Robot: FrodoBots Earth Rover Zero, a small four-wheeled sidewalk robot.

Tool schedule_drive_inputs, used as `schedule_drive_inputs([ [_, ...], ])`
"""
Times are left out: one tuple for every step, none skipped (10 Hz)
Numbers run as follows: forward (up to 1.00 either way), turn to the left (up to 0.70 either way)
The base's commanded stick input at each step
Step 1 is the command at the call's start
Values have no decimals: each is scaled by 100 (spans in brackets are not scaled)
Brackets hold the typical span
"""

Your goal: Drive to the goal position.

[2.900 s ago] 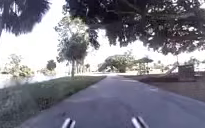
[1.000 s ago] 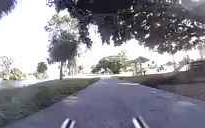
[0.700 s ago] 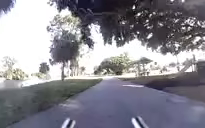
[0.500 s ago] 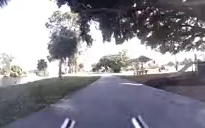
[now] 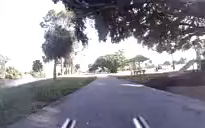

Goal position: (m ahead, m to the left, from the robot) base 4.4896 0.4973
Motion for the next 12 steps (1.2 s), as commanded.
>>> schedule_drive_inputs([
  [85, 34],
  [85, 34],
  [85, 34],
  [85, 0],
  [85, 0],
  [85, 0],
  [85, 0],
  [85, 0],
  [85, 0],
  [85, 0],
  [85, 0],
  [85, 0],
])
